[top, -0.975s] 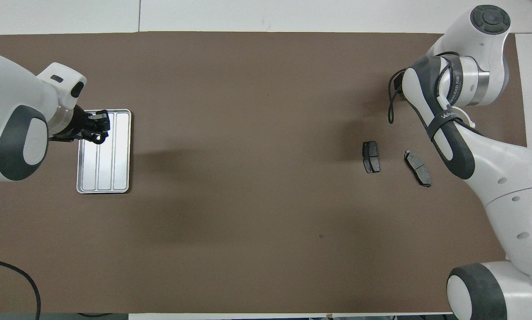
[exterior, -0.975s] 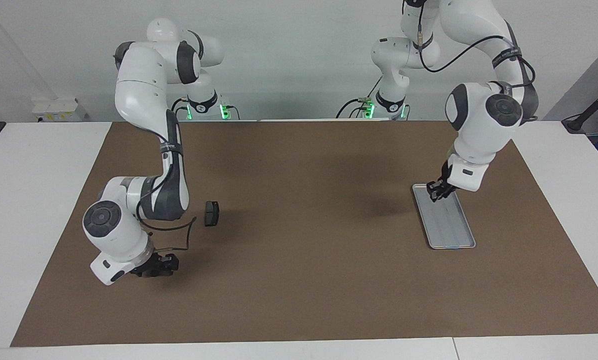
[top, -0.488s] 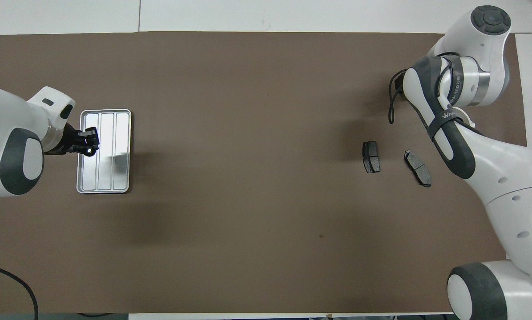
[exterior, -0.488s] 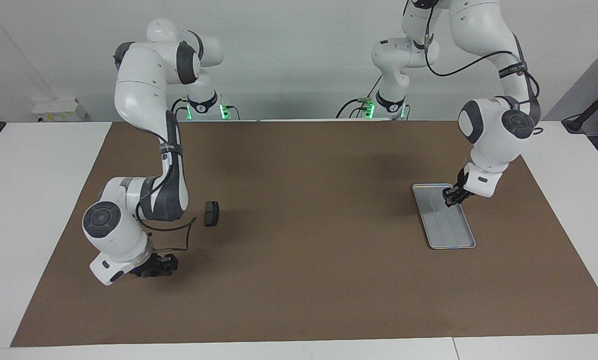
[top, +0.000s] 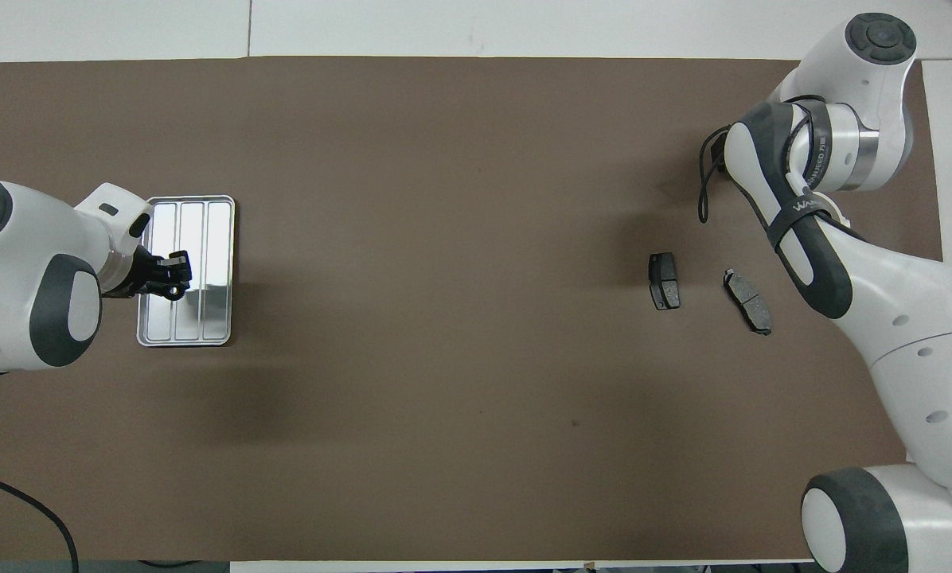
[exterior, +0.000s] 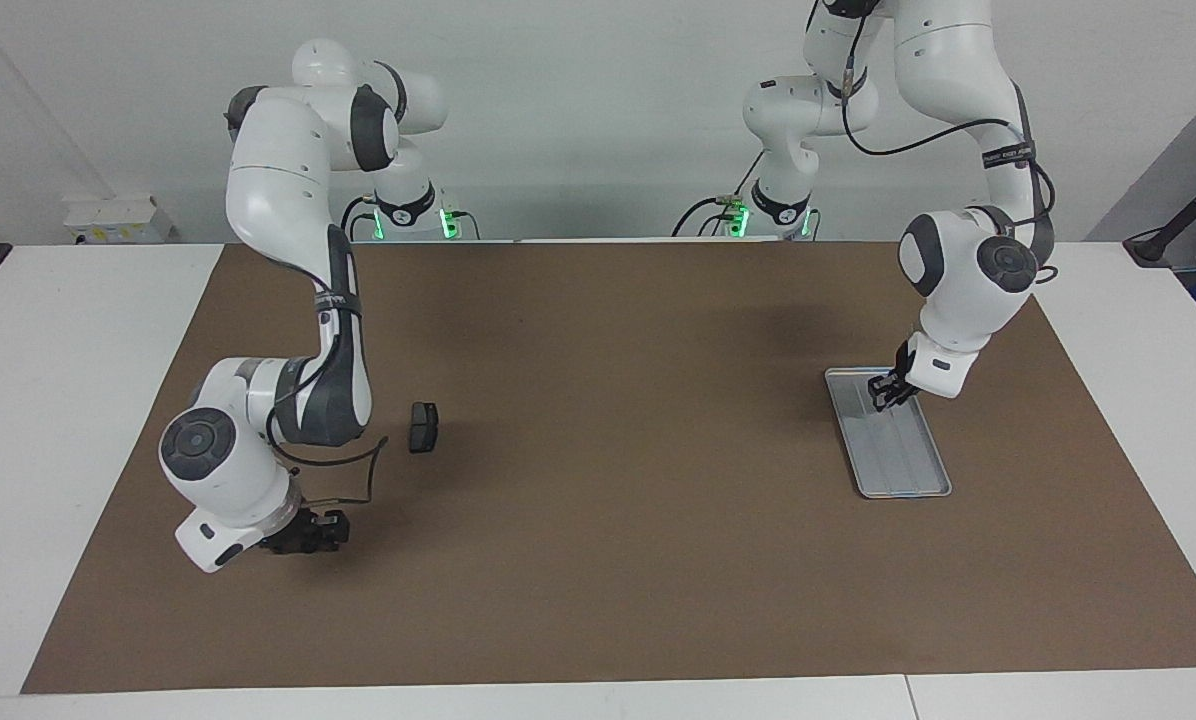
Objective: Pick bearing gear from pile to tray
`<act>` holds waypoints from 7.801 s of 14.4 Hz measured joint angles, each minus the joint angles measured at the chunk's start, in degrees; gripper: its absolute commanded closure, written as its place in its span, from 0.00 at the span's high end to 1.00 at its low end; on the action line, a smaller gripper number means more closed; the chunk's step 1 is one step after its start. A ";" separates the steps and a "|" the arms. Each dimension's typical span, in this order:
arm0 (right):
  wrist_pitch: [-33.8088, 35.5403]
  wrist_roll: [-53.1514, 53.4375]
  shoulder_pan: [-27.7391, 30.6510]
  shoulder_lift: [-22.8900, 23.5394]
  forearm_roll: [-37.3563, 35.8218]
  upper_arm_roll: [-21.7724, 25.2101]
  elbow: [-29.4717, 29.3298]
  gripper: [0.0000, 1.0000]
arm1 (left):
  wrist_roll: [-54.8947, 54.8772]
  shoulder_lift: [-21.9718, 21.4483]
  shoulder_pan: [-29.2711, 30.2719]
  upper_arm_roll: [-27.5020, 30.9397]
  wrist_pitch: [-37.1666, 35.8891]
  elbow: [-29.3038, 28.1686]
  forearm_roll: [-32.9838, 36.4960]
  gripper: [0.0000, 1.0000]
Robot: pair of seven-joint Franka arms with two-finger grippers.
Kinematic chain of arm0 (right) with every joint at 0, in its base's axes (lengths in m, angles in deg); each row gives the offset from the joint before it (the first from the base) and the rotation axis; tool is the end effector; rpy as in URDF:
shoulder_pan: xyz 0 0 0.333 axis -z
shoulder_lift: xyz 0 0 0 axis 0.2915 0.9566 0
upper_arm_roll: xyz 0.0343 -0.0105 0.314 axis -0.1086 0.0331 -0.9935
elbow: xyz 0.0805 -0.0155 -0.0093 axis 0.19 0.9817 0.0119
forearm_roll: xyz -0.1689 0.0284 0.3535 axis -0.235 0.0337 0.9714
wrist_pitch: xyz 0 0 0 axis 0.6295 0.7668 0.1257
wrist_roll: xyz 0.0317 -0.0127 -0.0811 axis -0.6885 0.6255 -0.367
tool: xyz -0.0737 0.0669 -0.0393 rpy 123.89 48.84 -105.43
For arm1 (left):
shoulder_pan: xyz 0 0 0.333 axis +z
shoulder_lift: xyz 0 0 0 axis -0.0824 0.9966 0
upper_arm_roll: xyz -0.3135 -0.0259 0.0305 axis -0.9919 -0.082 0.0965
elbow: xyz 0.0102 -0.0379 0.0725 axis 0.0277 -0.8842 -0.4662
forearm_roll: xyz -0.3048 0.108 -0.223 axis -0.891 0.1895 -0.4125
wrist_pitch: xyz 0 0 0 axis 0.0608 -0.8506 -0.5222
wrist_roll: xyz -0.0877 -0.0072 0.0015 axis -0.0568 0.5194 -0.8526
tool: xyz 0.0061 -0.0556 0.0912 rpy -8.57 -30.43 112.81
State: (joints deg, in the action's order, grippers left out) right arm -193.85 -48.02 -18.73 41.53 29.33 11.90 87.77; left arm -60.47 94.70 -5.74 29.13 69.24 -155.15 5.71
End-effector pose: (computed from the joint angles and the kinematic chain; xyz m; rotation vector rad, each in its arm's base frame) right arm 0.7563 -0.0319 0.2837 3.0702 0.0529 -0.0495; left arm 0.5641 0.0024 0.3275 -3.0942 -0.3430 0.0536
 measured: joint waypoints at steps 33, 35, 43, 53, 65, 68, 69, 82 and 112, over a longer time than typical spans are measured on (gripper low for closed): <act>26.57 17.25 -12.55 -21.25 0.19 -3.37 -2.44 0.00 | 0.06 -1.17 -0.82 -1.76 3.34 2.70 -1.98 1.00; 27.48 22.73 -15.35 -22.89 1.12 -3.44 -2.44 0.00 | 0.16 -1.18 -1.92 -1.89 2.33 3.30 -2.52 1.00; 26.28 48.61 -27.26 -23.36 3.42 -3.59 -3.34 0.00 | 0.37 -1.18 -2.71 -1.79 0.65 3.33 -2.70 1.00; 14.67 68.03 -37.52 -13.18 3.43 -3.66 -3.15 0.00 | 0.37 -1.18 -2.56 -1.59 0.11 3.33 -2.70 1.00; 4.97 71.45 -39.99 -1.09 2.71 -3.18 -3.14 0.00 | 0.37 -1.32 -2.50 -1.53 0.15 3.34 -2.70 1.00; 3.61 71.93 -40.19 0.46 2.32 -3.18 -3.16 0.00 | 0.37 -1.32 -2.50 -1.55 0.16 3.34 -2.70 1.00; 3.27 72.00 -40.23 0.77 2.26 -3.17 -3.16 0.00 | 0.37 -1.32 -2.50 -1.56 0.16 3.34 -2.70 1.00; 4.50 72.42 -39.98 -0.77 1.56 -2.45 -4.82 1.00 | 2.75 -1.34 -3.27 -1.78 0.34 3.56 -2.83 1.00; 24.47 3.49 -8.16 -41.91 3.80 4.80 17.65 1.00 | 39.76 14.60 -32.04 -1.57 2.82 15.66 -2.70 0.58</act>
State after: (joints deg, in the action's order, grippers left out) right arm -169.37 -44.54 -26.88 -0.38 33.13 16.70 105.42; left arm -20.70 109.29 -37.77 27.56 72.06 -139.49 3.00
